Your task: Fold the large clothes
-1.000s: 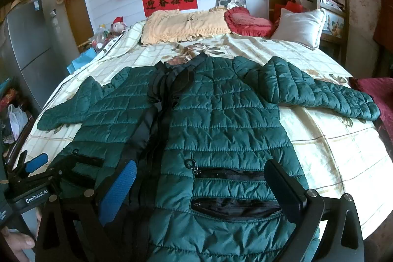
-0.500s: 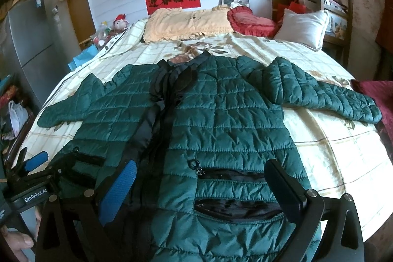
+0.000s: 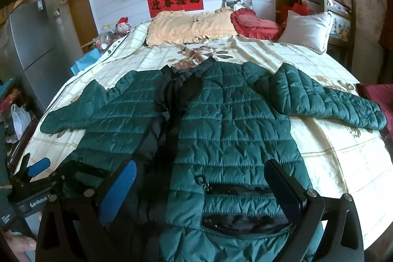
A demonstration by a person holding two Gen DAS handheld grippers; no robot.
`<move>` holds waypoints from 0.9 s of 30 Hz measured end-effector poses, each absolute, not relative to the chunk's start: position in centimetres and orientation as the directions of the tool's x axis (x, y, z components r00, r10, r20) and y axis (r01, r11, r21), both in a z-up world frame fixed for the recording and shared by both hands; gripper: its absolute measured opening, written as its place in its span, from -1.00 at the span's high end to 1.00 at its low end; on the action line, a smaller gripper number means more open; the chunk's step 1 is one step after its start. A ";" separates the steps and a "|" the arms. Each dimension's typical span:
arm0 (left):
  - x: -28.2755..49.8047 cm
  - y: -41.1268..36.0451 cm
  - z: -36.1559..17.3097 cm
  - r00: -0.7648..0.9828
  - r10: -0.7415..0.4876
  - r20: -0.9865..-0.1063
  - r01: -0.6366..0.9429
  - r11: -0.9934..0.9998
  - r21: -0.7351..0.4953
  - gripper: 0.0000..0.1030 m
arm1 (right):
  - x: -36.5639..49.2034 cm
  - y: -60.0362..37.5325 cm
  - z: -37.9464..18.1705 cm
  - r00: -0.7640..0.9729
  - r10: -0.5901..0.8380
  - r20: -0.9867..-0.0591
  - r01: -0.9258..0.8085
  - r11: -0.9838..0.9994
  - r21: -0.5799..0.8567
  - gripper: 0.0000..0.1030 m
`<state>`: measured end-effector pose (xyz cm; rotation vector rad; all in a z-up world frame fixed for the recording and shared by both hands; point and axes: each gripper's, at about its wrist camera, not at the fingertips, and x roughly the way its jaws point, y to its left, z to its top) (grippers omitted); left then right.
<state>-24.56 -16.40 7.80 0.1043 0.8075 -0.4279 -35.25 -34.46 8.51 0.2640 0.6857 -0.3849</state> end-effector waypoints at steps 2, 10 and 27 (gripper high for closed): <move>-24.3 -16.4 7.8 0.612 -0.327 -0.720 0.408 0.911 -0.066 -0.99 | -34.8 -34.4 8.6 0.708 -0.261 -0.656 0.426 0.899 0.102 -1.00; -23.1 -15.8 8.0 0.619 -0.316 -0.719 0.390 0.918 -0.067 -0.99 | -32.6 -34.6 8.3 0.704 -0.243 -0.667 0.413 0.904 0.106 -1.00; -20.2 -13.7 8.6 0.608 -0.313 -0.730 0.359 0.928 -0.099 -0.99 | -29.4 -34.1 7.9 0.698 -0.228 -0.678 0.389 0.916 0.093 -1.00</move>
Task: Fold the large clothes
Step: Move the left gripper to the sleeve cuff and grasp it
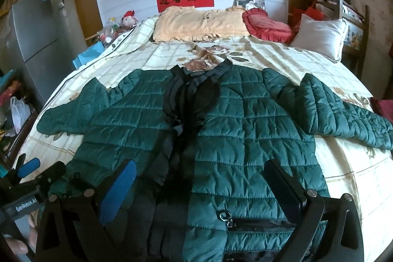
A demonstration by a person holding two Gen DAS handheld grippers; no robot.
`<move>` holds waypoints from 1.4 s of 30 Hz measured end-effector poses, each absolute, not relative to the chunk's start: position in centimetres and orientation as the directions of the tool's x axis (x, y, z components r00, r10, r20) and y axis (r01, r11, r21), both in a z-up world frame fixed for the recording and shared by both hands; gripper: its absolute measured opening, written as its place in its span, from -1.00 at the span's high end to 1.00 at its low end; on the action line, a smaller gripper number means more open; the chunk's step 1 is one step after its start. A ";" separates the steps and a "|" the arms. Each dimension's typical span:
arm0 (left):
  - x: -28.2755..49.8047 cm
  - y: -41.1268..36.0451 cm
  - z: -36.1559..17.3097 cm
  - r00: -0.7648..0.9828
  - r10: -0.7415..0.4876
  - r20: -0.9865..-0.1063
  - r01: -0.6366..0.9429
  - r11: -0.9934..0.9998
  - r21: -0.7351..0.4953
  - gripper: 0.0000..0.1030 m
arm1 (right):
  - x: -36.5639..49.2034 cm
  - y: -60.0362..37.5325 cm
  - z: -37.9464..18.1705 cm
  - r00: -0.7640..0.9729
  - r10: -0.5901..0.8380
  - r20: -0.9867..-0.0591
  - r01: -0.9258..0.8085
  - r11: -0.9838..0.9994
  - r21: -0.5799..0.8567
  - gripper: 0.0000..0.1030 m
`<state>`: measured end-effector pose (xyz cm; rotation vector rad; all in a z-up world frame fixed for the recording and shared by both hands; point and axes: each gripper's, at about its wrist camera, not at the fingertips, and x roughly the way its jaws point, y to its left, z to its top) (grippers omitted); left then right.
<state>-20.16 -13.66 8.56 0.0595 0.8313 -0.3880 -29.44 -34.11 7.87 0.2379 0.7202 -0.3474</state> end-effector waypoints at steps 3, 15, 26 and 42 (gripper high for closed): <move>-18.7 -12.0 9.1 0.571 -0.353 -0.741 0.345 0.922 -0.173 -0.99 | -29.2 -34.4 7.5 0.695 -0.220 -0.684 0.390 0.915 0.102 -1.00; -11.1 -2.0 9.8 0.634 -0.196 -0.748 0.091 0.979 -0.180 -0.99 | -27.2 -34.0 6.2 0.679 -0.194 -0.708 0.363 0.927 0.093 -1.00; -3.4 5.7 5.6 0.638 0.017 -0.770 -0.118 0.990 -0.076 -0.99 | -24.9 -32.7 5.2 0.666 -0.157 -0.729 0.330 0.939 0.099 -1.00; 8.5 9.8 1.2 0.545 0.070 -0.836 -0.259 0.962 -0.088 -0.90 | -23.2 -31.8 4.0 0.619 -0.119 -0.776 0.298 0.950 0.091 -1.00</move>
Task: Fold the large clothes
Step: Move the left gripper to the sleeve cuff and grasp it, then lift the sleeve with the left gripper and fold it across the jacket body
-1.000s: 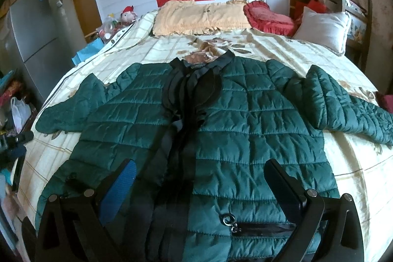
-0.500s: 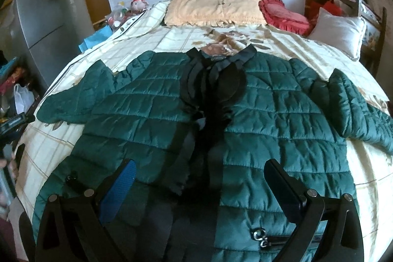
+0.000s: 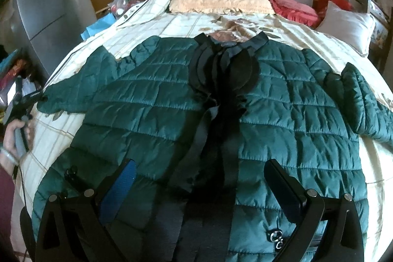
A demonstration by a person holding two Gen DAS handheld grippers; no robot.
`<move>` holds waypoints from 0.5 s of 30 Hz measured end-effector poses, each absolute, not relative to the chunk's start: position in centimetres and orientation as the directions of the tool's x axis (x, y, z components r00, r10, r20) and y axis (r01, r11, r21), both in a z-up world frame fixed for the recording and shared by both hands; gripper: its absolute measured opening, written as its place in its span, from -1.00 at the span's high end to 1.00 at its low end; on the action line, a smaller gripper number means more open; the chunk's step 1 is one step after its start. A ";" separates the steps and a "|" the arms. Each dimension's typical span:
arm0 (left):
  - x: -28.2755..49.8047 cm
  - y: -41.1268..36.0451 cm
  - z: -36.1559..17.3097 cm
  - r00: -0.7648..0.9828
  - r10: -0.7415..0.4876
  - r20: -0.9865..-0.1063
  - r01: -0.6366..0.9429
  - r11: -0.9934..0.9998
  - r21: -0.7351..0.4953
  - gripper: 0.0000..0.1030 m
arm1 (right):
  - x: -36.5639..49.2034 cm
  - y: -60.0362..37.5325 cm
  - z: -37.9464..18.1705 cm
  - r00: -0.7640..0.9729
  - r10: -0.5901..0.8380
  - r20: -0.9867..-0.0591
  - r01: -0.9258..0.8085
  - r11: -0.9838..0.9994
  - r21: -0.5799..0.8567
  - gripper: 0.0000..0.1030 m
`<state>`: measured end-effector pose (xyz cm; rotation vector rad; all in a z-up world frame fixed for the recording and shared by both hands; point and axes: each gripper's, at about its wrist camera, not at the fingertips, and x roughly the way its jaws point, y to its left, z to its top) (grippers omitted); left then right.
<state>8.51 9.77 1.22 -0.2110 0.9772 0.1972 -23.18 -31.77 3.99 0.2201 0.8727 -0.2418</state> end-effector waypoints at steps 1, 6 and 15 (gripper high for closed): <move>8.8 9.9 1.0 0.548 0.048 -0.835 -0.259 0.959 -0.114 -0.82 | -23.2 -31.8 4.0 0.618 -0.120 -0.777 0.297 0.951 0.090 -1.00; 9.3 10.0 1.4 0.600 0.008 -0.800 -0.243 0.955 -0.172 0.26 | -23.1 -32.0 4.0 0.615 -0.113 -0.780 0.306 0.946 0.105 -1.00; 6.5 10.4 4.9 0.672 -0.182 -0.718 -0.131 0.925 -0.357 0.78 | -23.6 -32.4 3.9 0.615 -0.107 -0.781 0.317 0.941 0.121 -1.00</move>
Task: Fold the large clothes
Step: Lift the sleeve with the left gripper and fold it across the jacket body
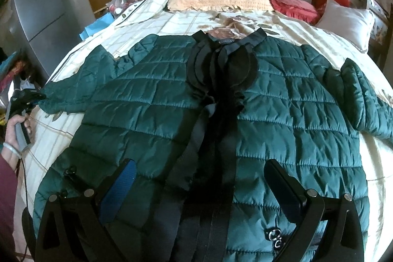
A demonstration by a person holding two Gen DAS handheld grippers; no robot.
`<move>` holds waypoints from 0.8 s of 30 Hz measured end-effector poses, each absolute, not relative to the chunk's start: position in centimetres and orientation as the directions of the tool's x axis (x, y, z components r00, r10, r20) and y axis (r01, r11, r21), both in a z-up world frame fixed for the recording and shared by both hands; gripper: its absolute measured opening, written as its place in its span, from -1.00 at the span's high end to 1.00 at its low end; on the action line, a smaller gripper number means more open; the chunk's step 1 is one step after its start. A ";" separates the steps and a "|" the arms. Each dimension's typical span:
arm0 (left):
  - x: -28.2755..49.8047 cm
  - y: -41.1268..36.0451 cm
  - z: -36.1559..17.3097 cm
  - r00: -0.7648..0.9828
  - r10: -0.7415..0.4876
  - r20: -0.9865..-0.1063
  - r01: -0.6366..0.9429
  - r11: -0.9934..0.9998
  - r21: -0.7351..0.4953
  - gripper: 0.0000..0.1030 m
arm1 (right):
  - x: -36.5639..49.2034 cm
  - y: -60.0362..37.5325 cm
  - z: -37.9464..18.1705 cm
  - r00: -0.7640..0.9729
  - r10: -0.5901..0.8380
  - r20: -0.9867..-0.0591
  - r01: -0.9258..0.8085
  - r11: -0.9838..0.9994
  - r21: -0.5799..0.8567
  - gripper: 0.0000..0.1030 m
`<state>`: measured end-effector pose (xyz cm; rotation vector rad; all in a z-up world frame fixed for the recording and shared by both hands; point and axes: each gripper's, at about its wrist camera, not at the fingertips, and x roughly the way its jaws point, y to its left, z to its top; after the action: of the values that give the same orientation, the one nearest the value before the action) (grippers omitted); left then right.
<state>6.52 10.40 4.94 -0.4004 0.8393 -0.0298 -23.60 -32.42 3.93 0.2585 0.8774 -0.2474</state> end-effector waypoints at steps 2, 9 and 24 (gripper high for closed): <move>5.4 10.0 6.4 0.689 -0.222 -0.690 -0.091 0.918 -0.387 0.78 | -23.7 -32.4 4.0 0.618 -0.105 -0.779 0.316 0.941 0.123 -1.00; 1.4 6.7 10.9 0.712 -0.342 -0.614 0.047 0.895 -0.444 0.78 | -24.8 -32.0 4.4 0.635 -0.096 -0.766 0.308 0.941 0.138 -1.00; -5.5 -2.9 15.5 0.662 -0.516 -0.543 0.322 0.850 -0.416 0.82 | -27.5 -33.3 5.4 0.656 -0.111 -0.747 0.336 0.929 0.157 -1.00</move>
<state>-5.49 -2.86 15.49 -0.2973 0.7015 -0.4817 -27.53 -33.35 5.41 0.2938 0.8196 -0.2572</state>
